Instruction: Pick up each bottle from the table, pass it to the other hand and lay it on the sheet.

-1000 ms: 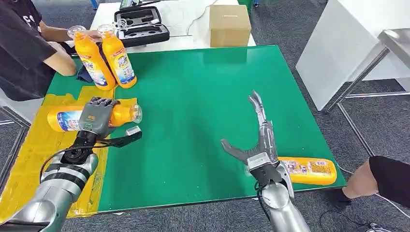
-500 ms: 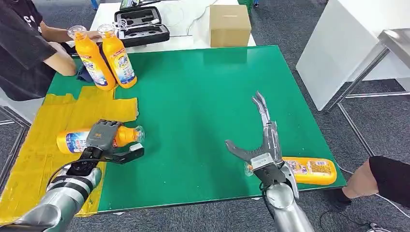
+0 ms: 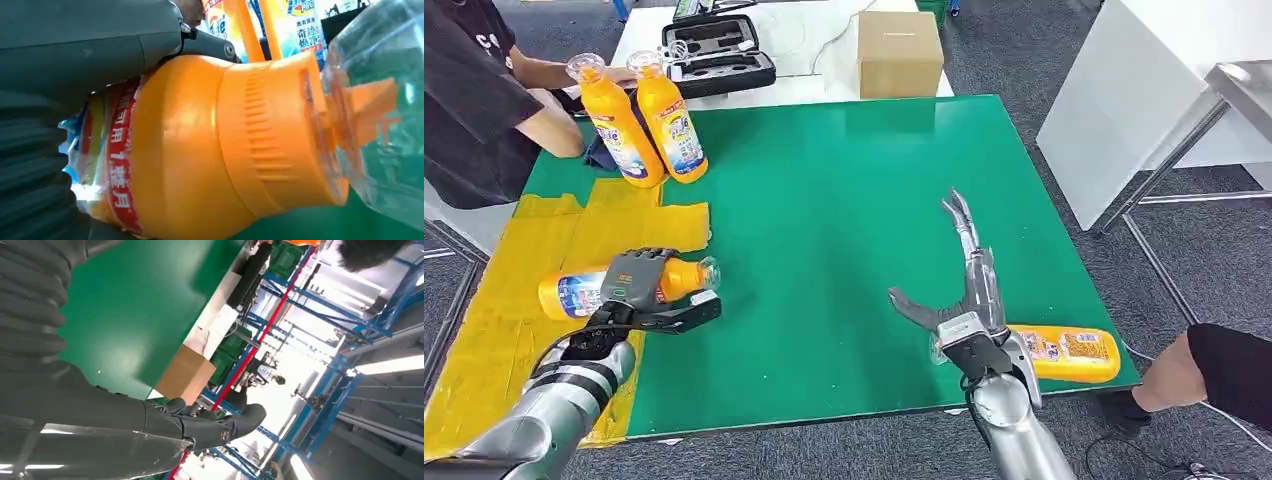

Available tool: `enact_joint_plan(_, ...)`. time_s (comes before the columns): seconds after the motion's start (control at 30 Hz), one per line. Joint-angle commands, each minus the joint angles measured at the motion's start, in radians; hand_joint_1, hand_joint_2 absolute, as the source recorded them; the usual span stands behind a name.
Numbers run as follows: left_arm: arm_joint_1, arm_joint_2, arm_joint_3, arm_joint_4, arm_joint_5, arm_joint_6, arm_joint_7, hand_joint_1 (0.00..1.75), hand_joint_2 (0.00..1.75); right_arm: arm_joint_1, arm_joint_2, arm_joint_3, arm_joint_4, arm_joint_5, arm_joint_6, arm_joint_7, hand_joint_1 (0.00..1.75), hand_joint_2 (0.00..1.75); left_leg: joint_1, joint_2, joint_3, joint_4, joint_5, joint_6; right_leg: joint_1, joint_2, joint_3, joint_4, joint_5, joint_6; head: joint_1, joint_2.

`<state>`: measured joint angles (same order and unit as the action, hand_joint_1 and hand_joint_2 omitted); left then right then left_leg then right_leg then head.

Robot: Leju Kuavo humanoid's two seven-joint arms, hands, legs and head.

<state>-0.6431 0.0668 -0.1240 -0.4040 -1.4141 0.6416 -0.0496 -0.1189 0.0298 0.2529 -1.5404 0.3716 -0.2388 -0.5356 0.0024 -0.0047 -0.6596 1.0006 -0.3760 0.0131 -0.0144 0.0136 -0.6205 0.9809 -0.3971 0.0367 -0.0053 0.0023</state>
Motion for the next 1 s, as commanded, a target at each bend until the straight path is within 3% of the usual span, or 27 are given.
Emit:
enact_joint_plan(0.03, -0.024, -0.033, 0.065, 0.068, 0.033, 0.016, -0.029, 0.00, 1.75, -0.050, -0.004, -0.017, 0.102, 0.016, -0.004, 0.011, 0.00, 1.75, 0.001, 0.001, 0.005, 0.000, -0.002, -0.001, 0.001, -0.001, 0.005, -0.001, -0.001, -0.001, 0.000, 0.000)
enact_joint_plan(0.43, -0.005, -0.049, 0.119, 0.042, 0.112, 0.014, -0.103, 0.00, 1.75, 0.000, -0.057, 0.028, 0.090, 0.130, 0.011, 0.036, 0.00, 1.75, 0.000, -0.001, 0.004, -0.001, -0.001, 0.000, 0.001, -0.002, 0.004, -0.001, -0.001, -0.001, 0.000, 0.000)
enact_joint_plan(0.63, 0.004, -0.081, 0.179, 0.013, 0.236, -0.030, -0.206, 0.00, 1.75, 0.019, -0.063, 0.027, 0.090, 0.164, 0.015, 0.047, 0.00, 1.75, 0.000, -0.001, 0.002, 0.000, -0.001, 0.000, 0.001, -0.001, 0.003, -0.001, -0.001, -0.001, 0.000, 0.000)
enact_joint_plan(0.8, 0.052, -0.125, 0.266, -0.094, 0.501, -0.147, -0.425, 0.00, 1.75, 0.107, -0.111, 0.036, 0.047, 0.230, 0.029, 0.060, 0.00, 1.75, 0.001, -0.003, 0.004, 0.000, -0.001, 0.000, 0.001, -0.004, 0.005, -0.002, -0.002, -0.001, 0.000, 0.000)
enact_joint_plan(1.0, 0.064, -0.121, 0.252, -0.115, 0.511, -0.153, -0.418, 0.00, 1.75, 0.113, -0.113, 0.032, 0.034, 0.231, 0.033, 0.057, 0.00, 1.75, 0.000, -0.001, 0.002, 0.000, -0.002, 0.000, 0.000, -0.001, 0.003, -0.001, -0.002, -0.001, 0.000, 0.000)
